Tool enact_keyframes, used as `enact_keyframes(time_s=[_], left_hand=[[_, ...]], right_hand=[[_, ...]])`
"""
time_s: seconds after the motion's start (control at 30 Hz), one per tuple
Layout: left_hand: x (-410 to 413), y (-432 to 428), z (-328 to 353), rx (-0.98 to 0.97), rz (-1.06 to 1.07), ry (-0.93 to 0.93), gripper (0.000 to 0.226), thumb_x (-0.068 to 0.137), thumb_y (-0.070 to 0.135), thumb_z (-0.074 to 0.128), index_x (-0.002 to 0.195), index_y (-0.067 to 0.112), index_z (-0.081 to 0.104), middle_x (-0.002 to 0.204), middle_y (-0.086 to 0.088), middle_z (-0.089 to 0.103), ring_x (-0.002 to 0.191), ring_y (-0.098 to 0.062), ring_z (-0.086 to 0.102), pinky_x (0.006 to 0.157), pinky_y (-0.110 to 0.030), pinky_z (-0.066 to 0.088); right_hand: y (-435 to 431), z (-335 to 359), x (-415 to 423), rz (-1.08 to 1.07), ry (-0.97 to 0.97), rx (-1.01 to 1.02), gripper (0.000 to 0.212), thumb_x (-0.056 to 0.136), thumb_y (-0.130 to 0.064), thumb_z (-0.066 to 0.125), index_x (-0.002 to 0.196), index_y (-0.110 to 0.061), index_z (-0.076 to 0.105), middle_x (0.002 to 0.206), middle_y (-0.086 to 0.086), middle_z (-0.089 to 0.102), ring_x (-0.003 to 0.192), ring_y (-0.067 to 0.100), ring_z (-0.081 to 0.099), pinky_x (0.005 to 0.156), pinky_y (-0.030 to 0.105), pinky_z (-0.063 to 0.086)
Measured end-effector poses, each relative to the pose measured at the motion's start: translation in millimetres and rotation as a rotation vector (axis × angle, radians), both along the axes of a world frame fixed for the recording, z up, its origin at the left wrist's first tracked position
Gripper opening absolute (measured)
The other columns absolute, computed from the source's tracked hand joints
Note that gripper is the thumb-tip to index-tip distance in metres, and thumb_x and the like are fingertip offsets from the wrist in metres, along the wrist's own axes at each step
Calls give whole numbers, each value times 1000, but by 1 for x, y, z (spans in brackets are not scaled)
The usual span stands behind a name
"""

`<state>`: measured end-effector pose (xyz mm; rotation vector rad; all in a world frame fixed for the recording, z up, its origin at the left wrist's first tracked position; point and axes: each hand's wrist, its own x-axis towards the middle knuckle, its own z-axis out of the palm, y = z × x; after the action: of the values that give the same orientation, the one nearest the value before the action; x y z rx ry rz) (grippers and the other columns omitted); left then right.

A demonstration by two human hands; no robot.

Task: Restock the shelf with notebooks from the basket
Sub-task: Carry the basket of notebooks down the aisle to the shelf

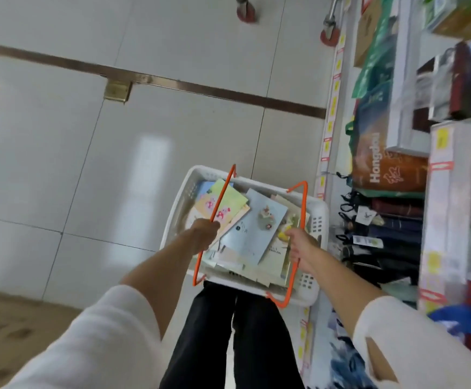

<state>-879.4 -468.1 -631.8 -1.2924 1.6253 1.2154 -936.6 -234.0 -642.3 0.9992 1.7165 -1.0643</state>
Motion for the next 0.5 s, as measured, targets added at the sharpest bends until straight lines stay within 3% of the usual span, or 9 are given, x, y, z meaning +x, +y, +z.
enact_keyframes(time_s=[0.1,0.17,0.37,0.5], left_hand=[[37,15,0,25,-20,15,34,96,21,48,118,-2,58,63,-3,45,49,-16,38,45,-23,30],[71,30,4,-1,18,11,35,96,21,47,120,-3,57,64,-3,45,51,-15,38,47,-24,30],[151,45,8,52,19,-35,32,97,21,44,119,1,54,62,-2,43,49,-13,34,46,-23,28],[208,63,5,87,108,-49,37,97,24,44,123,-1,51,75,-7,60,62,-18,49,47,-24,37]], right_hand=[[17,-7,31,42,-30,-58,26,87,-18,52,112,-12,58,66,4,36,47,13,19,38,26,21],[30,-1,66,1,-34,-10,39,85,-14,49,123,-8,55,59,1,26,47,13,17,37,24,19],[46,8,137,27,-14,-60,28,82,-13,52,110,-10,59,56,-1,20,46,12,16,38,22,17],[58,12,189,37,-7,-37,25,81,-11,50,104,-8,57,57,-1,18,47,13,15,42,25,16]])
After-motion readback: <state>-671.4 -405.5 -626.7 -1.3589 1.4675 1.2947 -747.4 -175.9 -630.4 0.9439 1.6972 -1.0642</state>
